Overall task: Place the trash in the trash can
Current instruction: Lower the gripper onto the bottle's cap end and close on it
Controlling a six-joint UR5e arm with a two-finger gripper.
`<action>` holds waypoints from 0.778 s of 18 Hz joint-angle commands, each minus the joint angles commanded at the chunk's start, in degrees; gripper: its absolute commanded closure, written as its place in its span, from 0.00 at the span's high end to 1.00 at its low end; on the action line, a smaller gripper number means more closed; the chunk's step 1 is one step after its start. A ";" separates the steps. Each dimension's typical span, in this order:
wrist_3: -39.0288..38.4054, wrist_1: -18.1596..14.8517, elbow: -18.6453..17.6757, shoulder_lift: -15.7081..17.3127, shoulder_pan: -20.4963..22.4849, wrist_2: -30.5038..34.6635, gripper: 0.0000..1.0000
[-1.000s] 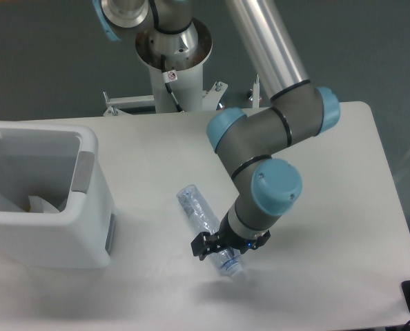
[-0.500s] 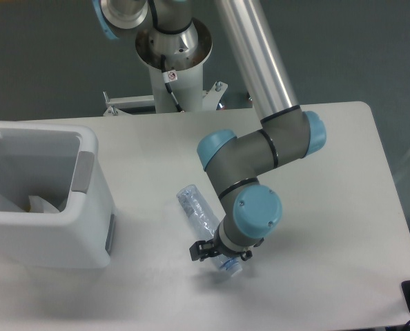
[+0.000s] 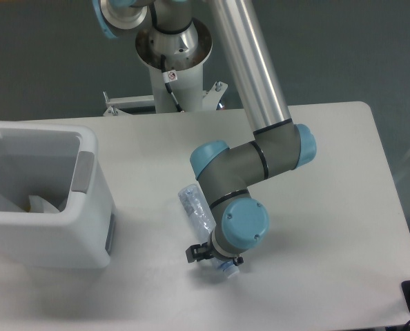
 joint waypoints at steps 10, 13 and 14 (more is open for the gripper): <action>1.05 0.00 1.75 5.18 -0.09 -1.05 0.34; 1.05 0.09 3.07 7.90 -0.09 -4.99 0.34; 1.05 0.61 3.60 8.87 -0.09 -6.49 0.34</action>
